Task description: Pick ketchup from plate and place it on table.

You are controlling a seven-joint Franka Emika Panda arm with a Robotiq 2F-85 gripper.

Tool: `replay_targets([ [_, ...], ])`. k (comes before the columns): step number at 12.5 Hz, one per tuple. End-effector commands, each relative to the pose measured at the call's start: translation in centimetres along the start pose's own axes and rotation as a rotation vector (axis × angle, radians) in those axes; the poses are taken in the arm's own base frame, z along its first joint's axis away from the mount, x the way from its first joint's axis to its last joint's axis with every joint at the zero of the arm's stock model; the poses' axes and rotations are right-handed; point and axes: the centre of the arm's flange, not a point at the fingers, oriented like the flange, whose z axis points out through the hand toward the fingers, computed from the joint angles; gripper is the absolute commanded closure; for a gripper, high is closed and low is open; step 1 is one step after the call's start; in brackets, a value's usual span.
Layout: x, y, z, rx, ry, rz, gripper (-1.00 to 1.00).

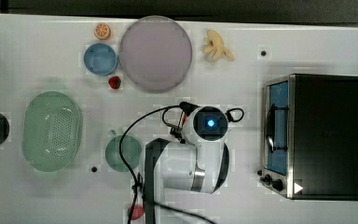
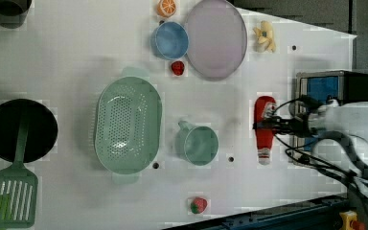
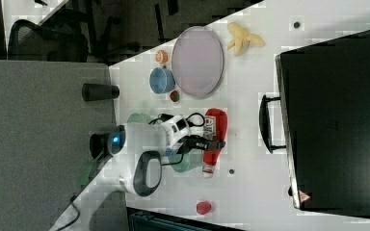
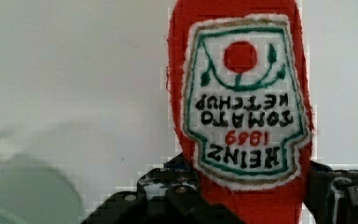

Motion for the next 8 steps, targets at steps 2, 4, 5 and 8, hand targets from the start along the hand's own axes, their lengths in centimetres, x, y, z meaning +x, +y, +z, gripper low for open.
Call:
replay_targets([
  [2, 1.3, -0.6, 1.6, 0.006, 0.048, -0.026, -0.44],
  [4, 1.5, -0.6, 1.5, 0.009, 0.072, -0.026, -0.88],
  [5, 1.7, -0.8, 0.3, 0.014, 0.090, -0.024, -1.00],
  [8, 2.2, -1.4, -7.5, 0.043, 0.147, 0.072, -1.00],
])
